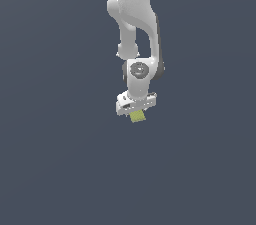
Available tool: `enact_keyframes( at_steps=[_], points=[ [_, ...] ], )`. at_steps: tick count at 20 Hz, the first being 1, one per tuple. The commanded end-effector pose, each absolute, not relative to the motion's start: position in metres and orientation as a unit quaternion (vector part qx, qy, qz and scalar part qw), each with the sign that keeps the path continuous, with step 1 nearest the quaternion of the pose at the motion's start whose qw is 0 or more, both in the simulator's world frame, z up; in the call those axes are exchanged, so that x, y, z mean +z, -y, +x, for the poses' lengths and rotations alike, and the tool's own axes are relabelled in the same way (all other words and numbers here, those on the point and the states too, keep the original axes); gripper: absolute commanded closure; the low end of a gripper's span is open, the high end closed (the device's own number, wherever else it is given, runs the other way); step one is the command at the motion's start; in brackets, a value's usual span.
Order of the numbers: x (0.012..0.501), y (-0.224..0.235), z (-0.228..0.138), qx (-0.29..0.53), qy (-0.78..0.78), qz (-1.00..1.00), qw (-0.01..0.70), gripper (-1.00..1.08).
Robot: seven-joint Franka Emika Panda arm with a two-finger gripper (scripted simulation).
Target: Pick up the object and move it to a goal position.
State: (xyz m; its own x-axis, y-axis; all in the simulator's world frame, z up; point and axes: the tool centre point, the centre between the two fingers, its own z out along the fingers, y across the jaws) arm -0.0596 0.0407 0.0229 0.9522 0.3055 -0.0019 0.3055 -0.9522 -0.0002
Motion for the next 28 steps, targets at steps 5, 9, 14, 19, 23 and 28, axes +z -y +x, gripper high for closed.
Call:
enact_keyframes(
  at_steps=[5,9,14,19,23,28],
  points=[
    [0.058,-0.035,-0.055,0.000,-0.155,0.988,0.000,1.08],
    [0.092,-0.030,-0.052,0.000,-0.155,0.988,0.000,1.08],
    [0.144,-0.021,-0.046,0.000,-0.155,0.988,0.000,1.08],
    [0.198,-0.013,-0.040,0.000,-0.155,0.988,0.000,1.08],
    [0.240,-0.006,-0.035,0.000,-0.155,0.988,-0.001,1.08],
    [0.292,0.002,-0.028,0.000,-0.155,0.988,-0.001,1.08]
  ],
)
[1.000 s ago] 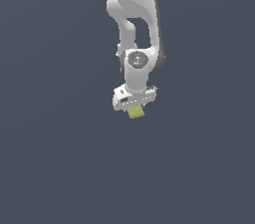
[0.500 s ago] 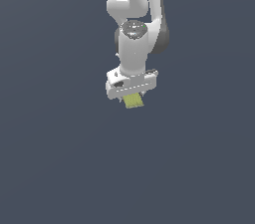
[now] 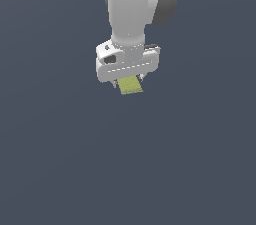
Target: Pick up the object and move it to a goal position.
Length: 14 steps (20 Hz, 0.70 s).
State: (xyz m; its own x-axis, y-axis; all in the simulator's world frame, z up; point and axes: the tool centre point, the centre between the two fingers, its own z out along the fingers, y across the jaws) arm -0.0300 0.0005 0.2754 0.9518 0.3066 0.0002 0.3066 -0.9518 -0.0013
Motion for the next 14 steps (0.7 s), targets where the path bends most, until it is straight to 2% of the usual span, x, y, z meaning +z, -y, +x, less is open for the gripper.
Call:
enact_keyframes(
  at_steps=[1,14],
  points=[
    [0.302,0.004,-0.027,0.000,0.155,-0.988,0.001,1.08],
    [0.420,0.023,-0.008,0.000,0.155,-0.988,0.000,1.08]
  ],
)
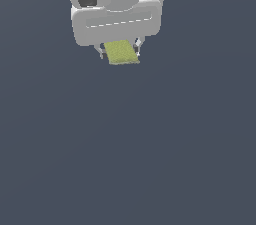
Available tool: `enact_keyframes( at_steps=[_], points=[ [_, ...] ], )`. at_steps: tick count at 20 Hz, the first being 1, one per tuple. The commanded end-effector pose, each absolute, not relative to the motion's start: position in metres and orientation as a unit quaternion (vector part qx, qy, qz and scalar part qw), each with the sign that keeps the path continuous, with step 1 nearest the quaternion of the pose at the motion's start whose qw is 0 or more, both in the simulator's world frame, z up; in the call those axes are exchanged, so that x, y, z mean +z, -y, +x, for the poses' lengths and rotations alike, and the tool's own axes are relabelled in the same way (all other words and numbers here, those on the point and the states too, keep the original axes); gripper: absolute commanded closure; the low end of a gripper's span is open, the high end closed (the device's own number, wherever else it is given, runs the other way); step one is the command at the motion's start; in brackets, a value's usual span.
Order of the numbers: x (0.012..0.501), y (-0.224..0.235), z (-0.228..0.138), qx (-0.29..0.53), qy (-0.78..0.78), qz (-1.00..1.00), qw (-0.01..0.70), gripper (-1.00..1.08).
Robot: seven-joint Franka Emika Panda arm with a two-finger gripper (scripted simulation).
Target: Pick up the object and move it to a goal position.
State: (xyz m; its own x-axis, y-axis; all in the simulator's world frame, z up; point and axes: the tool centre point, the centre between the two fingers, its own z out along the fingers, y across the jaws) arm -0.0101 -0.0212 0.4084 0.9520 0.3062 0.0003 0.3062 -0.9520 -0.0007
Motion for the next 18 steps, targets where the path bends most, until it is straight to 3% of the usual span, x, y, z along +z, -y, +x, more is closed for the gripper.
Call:
enact_keyframes(
  at_steps=[1,18],
  points=[
    [0.426,0.024,-0.007,0.000,0.155,-0.988,0.000,1.08],
    [0.470,0.031,0.003,0.000,0.155,-0.988,0.000,1.08]
  ],
)
